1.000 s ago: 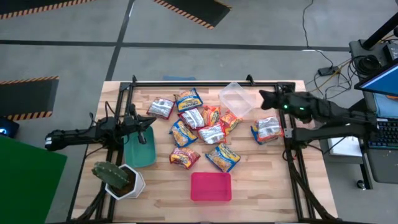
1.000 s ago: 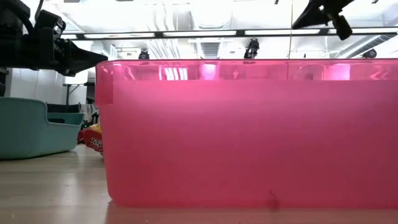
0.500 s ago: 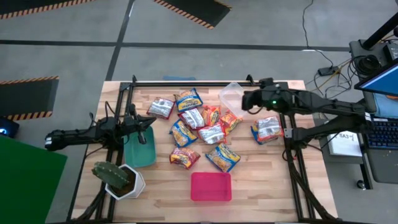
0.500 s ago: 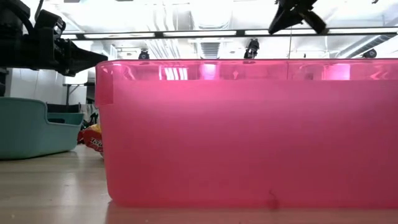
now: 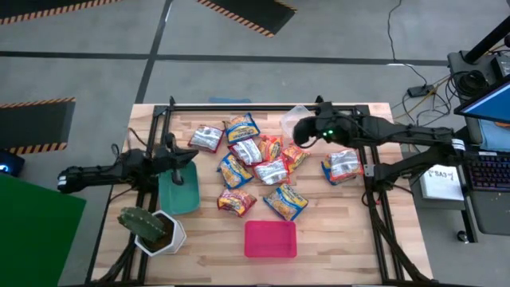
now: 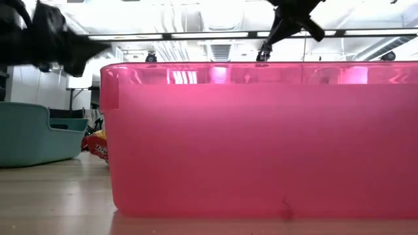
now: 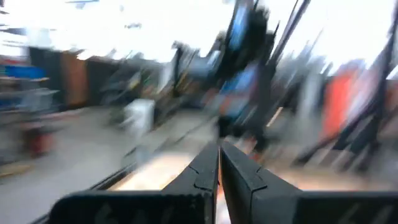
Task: Sort Maruchan noodles
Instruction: Put the bottom left orange noodle pack into the transparent bin
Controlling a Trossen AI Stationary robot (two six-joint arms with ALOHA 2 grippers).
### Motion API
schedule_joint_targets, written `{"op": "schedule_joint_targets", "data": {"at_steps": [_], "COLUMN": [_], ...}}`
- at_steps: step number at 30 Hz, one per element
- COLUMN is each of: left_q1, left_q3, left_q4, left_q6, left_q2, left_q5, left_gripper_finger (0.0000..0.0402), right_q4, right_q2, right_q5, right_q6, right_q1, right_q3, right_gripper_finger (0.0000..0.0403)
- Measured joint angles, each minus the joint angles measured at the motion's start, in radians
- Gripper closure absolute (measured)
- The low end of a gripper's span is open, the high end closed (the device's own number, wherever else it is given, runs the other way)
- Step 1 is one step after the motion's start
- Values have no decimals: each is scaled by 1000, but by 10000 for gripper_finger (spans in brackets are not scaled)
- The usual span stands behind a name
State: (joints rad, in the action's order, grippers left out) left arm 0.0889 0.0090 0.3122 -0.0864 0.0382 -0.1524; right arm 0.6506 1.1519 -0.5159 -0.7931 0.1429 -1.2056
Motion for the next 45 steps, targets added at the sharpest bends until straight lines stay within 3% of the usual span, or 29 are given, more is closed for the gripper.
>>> {"op": "schedule_joint_targets", "data": {"at_steps": [2, 5, 9, 16, 20, 24, 30, 34, 40, 45], "left_q1": [0, 0, 0, 0, 0, 0, 9, 22, 52, 89], "left_q3": [0, 0, 3, 157, 319, 515, 832, 1029, 1218, 1255], "left_q4": [145, 316, 418, 372, 275, 52, -401, -652, -784, -782], "left_q6": [-127, -277, -349, -379, -362, -368, -357, -305, -139, -68], "left_q2": [0, 0, 0, 111, 286, 514, 870, 1090, 1365, 1537], "left_q5": [9, -60, -188, -276, -298, -309, -184, -72, 77, 191], "left_gripper_finger": [402, 402, 402, 402, 402, 402, 402, 402, 402, 402], "right_q4": [-17, -43, -55, -66, -65, -64, -5, 109, 139, -6], "right_q2": [23, 45, 62, 49, 42, 42, 42, 41, 35, 34], "right_q5": [1, 1, 28, 27, 94, 229, 410, 462, 501, 562], "right_q6": [-15, -19, -18, -56, -132, -165, -206, -209, -239, -321], "right_q1": [0, 0, 0, 7, 47, 111, 172, 171, 132, 93], "right_q3": [0, 0, 0, 0, 0, 1, 3, 17, 133, 301], "right_gripper_finger": [394, 394, 394, 394, 394, 394, 394, 394, 394, 394]}}
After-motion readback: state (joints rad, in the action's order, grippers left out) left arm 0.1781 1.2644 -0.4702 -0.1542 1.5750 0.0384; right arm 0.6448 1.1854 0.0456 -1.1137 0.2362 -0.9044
